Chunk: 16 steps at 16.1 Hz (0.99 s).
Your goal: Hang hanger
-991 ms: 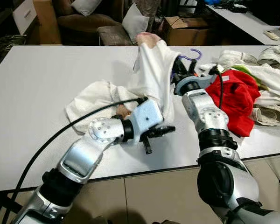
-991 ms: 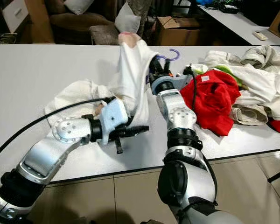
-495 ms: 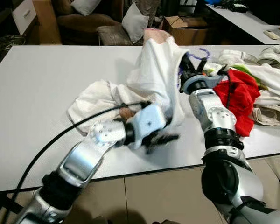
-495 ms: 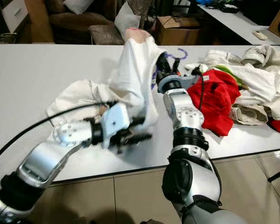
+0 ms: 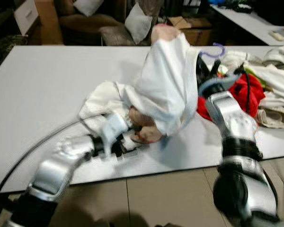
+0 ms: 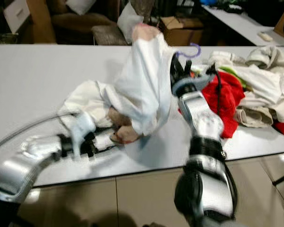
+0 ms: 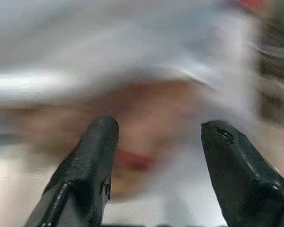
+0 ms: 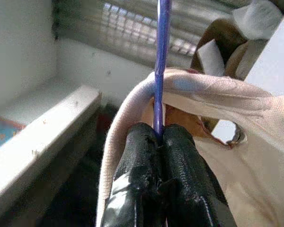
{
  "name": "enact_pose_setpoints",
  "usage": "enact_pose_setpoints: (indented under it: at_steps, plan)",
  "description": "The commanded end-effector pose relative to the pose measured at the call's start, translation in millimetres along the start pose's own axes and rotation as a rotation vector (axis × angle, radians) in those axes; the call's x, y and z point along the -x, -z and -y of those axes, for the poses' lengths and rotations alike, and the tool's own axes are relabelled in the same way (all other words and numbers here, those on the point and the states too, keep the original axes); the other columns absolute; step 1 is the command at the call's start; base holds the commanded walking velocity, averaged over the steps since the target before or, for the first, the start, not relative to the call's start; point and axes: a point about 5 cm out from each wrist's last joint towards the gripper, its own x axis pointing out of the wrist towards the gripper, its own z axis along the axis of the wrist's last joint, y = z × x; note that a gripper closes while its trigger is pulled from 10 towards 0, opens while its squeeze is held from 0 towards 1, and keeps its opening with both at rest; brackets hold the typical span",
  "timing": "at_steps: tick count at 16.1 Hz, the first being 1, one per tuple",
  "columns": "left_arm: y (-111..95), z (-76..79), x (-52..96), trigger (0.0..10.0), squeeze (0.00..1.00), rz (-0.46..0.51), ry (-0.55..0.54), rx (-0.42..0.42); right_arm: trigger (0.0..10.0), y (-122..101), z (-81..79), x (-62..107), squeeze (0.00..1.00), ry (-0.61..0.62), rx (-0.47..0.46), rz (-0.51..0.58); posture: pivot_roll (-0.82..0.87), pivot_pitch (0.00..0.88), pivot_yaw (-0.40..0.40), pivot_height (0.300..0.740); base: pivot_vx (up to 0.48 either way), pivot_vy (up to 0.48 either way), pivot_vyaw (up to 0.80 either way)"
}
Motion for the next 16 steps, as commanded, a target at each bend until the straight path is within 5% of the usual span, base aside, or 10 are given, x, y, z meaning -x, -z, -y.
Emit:
enact_pose_setpoints:
  at_steps: [1, 3, 5, 8, 16]
  plan:
    - [4.7, -15.8, 10.6, 10.0, 0.0, 0.015, -0.157, 0.057, 10.0, -4.7, -14.8, 5.6, 0.0, -0.076, 0.066, -0.032, -0.05, 0.0, -0.047, 0.74, 0.0, 0.0, 0.0]
    - [2.2, -26.2, 32.2, 10.0, 0.0, 0.123, -0.384, 0.092, 10.0, 6.5, -23.3, 42.4, 0.0, -0.154, 0.222, -0.165, -0.05, 0.0, -0.041, 0.74, 0.0, 0.0, 0.0]
    - [5.0, -24.1, 41.4, 10.0, 0.0, 0.154, -0.462, 0.161, 10.0, 12.8, -26.8, 63.6, 0.0, -0.197, 0.283, -0.217, -0.05, 0.0, -0.037, 0.74, 0.0, -0.172, 0.4]
    - [17.8, -6.9, 48.6, 10.0, 0.0, 0.128, -0.507, 0.203, 10.0, 18.8, -30.9, 90.7, 0.0, -0.254, 0.235, -0.249, -0.04, 0.0, -0.039, 0.74, 0.0, -0.48, 0.8]
    - [18.6, 1.7, 51.6, 10.0, 0.0, 0.121, -0.509, 0.215, 10.0, 33.3, -30.5, 109.8, 0.0, -0.288, 0.157, -0.294, -0.02, 0.0, -0.037, 0.74, 0.0, -0.48, 0.8]
